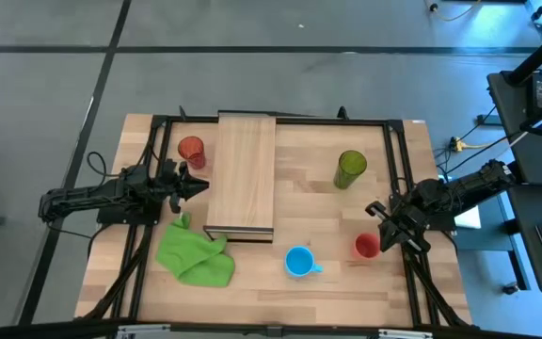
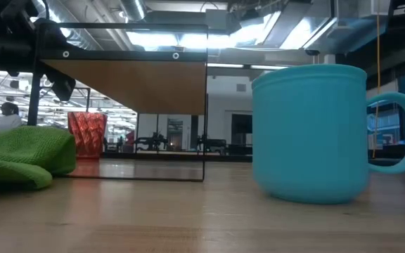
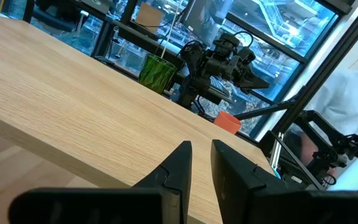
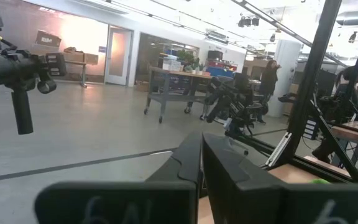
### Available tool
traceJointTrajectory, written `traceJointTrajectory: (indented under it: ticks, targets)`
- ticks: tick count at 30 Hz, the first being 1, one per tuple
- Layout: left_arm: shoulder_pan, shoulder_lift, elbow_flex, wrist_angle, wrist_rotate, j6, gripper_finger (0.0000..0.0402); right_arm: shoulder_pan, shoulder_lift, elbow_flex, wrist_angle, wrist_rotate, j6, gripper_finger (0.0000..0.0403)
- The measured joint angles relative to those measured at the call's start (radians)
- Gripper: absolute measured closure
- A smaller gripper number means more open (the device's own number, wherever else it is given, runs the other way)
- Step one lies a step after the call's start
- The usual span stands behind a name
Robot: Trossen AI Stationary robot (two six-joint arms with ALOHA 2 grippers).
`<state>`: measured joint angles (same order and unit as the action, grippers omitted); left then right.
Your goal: Stack small to large cups/mugs on shelf
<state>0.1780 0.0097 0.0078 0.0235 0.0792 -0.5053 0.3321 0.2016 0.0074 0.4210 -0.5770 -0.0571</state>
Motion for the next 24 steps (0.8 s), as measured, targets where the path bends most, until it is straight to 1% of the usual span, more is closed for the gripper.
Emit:
traceJointTrajectory:
  ticks: [16, 18, 20, 24]
  targets:
    - [0.0, 0.0, 0.0, 0.0, 0.0, 0.0, 0.0347, 0.0, 0.0, 0.0, 0.0, 0.0, -0.001, 0.0384]
    - [0.0, 0.0, 0.0, 0.0, 0.0, 0.0, 0.0347, 0.0, 0.0, 0.0, 0.021, 0.0, -0.006, 0.0384]
    - [0.0, 0.0, 0.0, 0.0, 0.0, 0.0, 0.0347, 0.0, 0.0, 0.0, 0.078, 0.01, -0.062, 0.0384]
    - [0.0, 0.0, 0.0, 0.0, 0.0, 0.0, 0.0347, 0.0, 0.0, 0.0, 0.223, 0.083, -0.203, 0.0384]
